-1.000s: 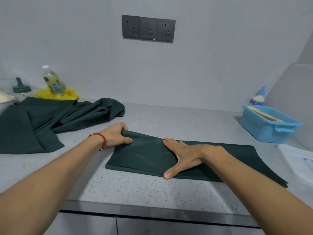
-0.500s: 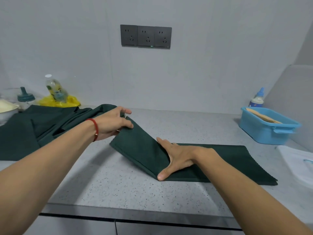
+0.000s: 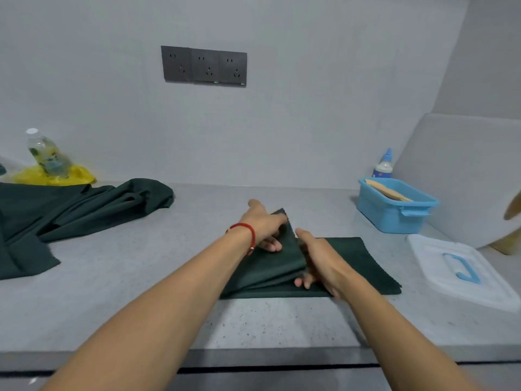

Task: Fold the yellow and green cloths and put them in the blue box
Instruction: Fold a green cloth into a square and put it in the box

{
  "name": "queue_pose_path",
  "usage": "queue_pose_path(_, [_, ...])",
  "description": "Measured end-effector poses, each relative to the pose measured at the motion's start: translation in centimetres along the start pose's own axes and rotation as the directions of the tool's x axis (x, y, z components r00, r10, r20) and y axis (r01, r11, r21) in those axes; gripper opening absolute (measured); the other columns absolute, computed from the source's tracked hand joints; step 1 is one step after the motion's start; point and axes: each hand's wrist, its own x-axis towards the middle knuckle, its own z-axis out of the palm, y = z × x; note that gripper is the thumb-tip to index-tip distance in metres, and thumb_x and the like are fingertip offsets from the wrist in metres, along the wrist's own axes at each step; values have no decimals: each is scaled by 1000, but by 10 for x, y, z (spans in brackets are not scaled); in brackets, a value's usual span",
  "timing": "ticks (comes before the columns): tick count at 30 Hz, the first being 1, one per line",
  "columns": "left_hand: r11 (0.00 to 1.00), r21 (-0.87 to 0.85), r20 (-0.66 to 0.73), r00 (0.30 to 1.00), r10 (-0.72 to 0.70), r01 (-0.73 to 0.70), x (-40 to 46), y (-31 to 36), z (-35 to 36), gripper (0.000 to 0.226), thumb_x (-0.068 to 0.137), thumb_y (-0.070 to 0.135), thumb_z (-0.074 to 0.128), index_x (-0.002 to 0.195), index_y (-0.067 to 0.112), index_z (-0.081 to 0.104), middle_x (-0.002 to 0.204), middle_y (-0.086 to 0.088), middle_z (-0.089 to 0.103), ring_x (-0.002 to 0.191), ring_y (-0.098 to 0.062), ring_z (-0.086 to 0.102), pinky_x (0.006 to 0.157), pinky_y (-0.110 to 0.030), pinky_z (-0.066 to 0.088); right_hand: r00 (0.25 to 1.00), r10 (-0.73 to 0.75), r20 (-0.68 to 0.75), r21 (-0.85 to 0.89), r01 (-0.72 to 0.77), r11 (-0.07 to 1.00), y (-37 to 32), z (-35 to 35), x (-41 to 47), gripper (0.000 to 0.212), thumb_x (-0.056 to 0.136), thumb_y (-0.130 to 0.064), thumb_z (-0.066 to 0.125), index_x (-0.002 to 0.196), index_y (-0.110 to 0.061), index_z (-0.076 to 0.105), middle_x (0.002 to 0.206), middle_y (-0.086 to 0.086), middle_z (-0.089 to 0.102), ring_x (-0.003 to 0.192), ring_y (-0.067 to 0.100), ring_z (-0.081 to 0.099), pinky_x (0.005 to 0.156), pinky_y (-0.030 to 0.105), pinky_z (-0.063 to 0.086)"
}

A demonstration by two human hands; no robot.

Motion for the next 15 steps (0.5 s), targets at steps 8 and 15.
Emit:
queue_pose_path(8, [509,749,160,861,483,-425,-12,-65,3,41,99,36,46,136,27,59,143,4,55,135,-17,43,114,-39,32,983,-90,-158,-217,54,975,21,-1,2,17,86,-18,72,97,-7,65,54,-5,64,37,16,55,48,29,51])
queue_pose_path(15, [422,821,281,915,290,-386,-7,-82,10,69,90,71,16,155,49,22,168,13,11,155,-12,-4,121,-61,-8,985,-77,-158,-162,51,985,24,-6,0,39,86,-11,68,124,-13,56,64,4,68,38,17,53,42,22,45])
